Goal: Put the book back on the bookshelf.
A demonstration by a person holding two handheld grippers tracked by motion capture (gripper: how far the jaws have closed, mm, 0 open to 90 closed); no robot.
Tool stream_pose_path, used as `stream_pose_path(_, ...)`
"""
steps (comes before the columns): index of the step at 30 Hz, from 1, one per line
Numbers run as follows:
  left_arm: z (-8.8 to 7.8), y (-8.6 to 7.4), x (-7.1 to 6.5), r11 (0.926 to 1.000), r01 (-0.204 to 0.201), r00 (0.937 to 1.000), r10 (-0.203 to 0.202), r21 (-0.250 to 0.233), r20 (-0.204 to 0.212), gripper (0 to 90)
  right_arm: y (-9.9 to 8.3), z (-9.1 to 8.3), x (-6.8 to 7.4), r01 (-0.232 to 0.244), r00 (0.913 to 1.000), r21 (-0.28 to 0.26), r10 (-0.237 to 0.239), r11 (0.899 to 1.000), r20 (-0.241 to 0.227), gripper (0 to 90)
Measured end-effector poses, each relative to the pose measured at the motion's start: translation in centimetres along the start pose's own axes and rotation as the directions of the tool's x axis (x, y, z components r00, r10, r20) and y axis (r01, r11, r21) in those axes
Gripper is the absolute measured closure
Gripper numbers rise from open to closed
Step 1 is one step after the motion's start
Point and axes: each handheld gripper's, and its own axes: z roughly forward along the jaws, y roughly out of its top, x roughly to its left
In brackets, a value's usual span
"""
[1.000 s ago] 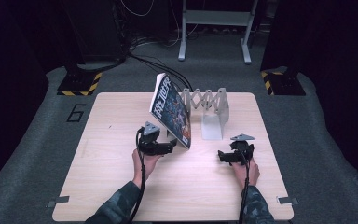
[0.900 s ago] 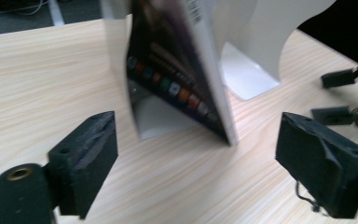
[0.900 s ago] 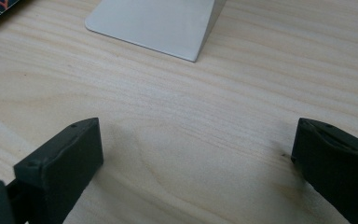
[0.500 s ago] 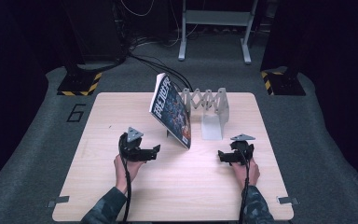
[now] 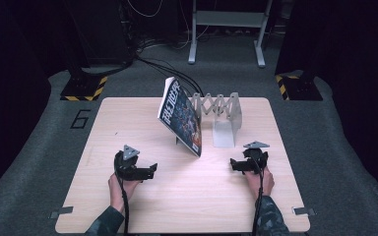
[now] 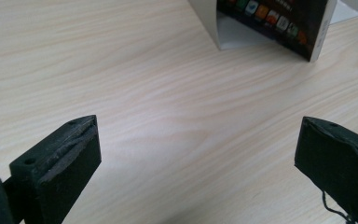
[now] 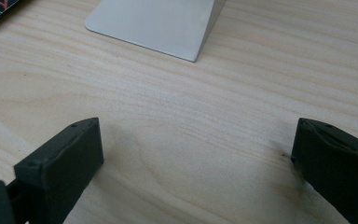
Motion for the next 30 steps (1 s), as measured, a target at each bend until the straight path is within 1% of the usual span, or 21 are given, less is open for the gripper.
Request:
stream_pose_path(1, 0.0, -0.4, 0.1, 0.9999, 0.015, 0.9999, -0.015, 0.008, 0.001, 0.4, 0.0, 0.0, 0.0, 0.0, 1.0, 0.0, 0.0, 1.0, 0.002, 1.5)
stream_pose_path(2, -0.1, -0.8, 0.3, 0.9999, 0.009, 1.0, -0.009, 0.013, -0.004, 0.3, 0.0, 0.0, 0.0, 0.0, 1.0, 0.0, 0.0, 1.0, 0.002, 1.5)
stream_pose_path(4, 0.0, -1.5, 0.5, 0.9996, 0.019, 0.9998, -0.019, 0.021, -0.009, 0.3, 0.0, 0.0, 0.0, 0.0, 1.0, 0.0, 0.0, 1.0, 0.0, 1.6)
stream_pose_path(5, 0.0, -1.7, 0.6, 0.9991, 0.022, 0.9997, -0.021, 0.036, -0.009, 0.3, 0.0, 0.0, 0.0, 0.0, 1.0, 0.0, 0.0, 1.0, 0.0, 1.6)
stream_pose_path(6, 0.0, -2.0, 0.7, 0.9989, 0.014, 0.9998, -0.013, 0.045, -0.014, 0.3, 0.0, 0.0, 0.0, -0.001, 1.0, 0.0, 0.001, 1.0, 0.002, 1.6)
stream_pose_path(7, 0.0, -2.3, 0.8, 0.9979, 0.012, 0.9999, -0.011, 0.064, -0.011, 0.4, 0.0, 0.0, 0.0, 0.0, 1.0, -0.001, 0.0, 1.0, 0.0, 1.6)
stream_pose_path(9, 0.1, -3.0, 1.0, 0.9959, 0.006, 0.9997, -0.004, 0.09, -0.024, 0.4, 0.0, 0.0, 0.0, -0.001, 1.0, -0.001, 0.001, 1.0, 0.001, 1.6)
stream_pose_path(10, 0.2, -3.3, 1.1, 0.9959, 0.007, 0.9996, -0.004, 0.09, -0.029, 0.4, 0.0, 0.0, 0.0, 0.0, 1.0, 0.0, 0.0, 1.0, 0.001, 1.6)
stream_pose_path(12, 0.2, -3.9, 1.3, 0.9925, 0.001, 0.9994, 0.003, 0.122, -0.034, 0.3, 0.0, 0.0, 0.0, 0.0, 1.0, 0.0, 0.0, 1.0, 0.002, 1.6)
stream_pose_path(13, 0.1, -4.1, 1.6, 0.9901, -0.014, 0.9994, 0.018, 0.14, -0.031, 0.2, 0.0, 0.0, 0.0, 0.0, 1.0, 0.0, 0.0, 1.0, 0.002, 1.6)
stream_pose_path(14, 0.2, -4.4, 1.7, 0.9914, -0.005, 0.9991, 0.01, 0.131, -0.041, 0.2, 0.0, 0.0, 0.0, -0.001, 1.0, -0.001, 0.001, 1.0, 0.0, 1.6)
stream_pose_path(16, 0.1, -4.7, 1.7, 0.9908, 0.003, 0.9985, 0.004, 0.135, -0.055, 0.2, 0.0, 0.0, 0.0, -0.001, 1.0, -0.001, 0.001, 1.0, 0.002, 1.6)
stream_pose_path(17, 0.1, -4.9, 2.0, 0.989, -0.001, 0.9987, 0.009, 0.148, -0.05, 0.2, 0.0, 0.0, 0.0, -0.001, 1.0, -0.001, 0.001, 1.0, 0.005, 1.6)
stream_pose_path(18, 0.2, -5.2, 2.0, 0.9911, -0.001, 0.9977, 0.01, 0.133, -0.067, 0.1, 0.0, 0.0, 0.0, -0.001, 1.0, -0.001, 0.001, 1.0, 0.0, 1.6)
stream_pose_path(21, 0.0, -5.3, 2.0, 0.9906, -0.009, 0.9976, 0.019, 0.136, -0.067, 0.1, 0.0, 0.0, 0.0, 0.0, 1.0, 0.0, 0.0, 1.0, 0.0, 1.6)
stream_pose_path(22, 0.2, -5.5, 1.8, 0.9928, -0.012, 0.9963, 0.022, 0.12, -0.083, 0.0, 0.0, 0.0, 0.0, 0.0, 1.0, -0.001, 0.0, 1.0, 0.0, 1.6)
stream_pose_path(23, 0.2, -5.6, 1.7, 0.9927, -0.011, 0.996, 0.022, 0.12, -0.087, 0.2, 0.0, 0.0, 0.0, 0.0, 1.0, -0.001, 0.0, 1.0, 0.001, 1.6)
stream_pose_path(30, 0.2, -5.6, 1.7, 0.9928, -0.01, 0.9959, 0.021, 0.119, -0.088, 0.1, 0.0, 0.0, 0.0, -0.002, 1.0, 0.0, 0.002, 1.0, 0.003, 1.7)
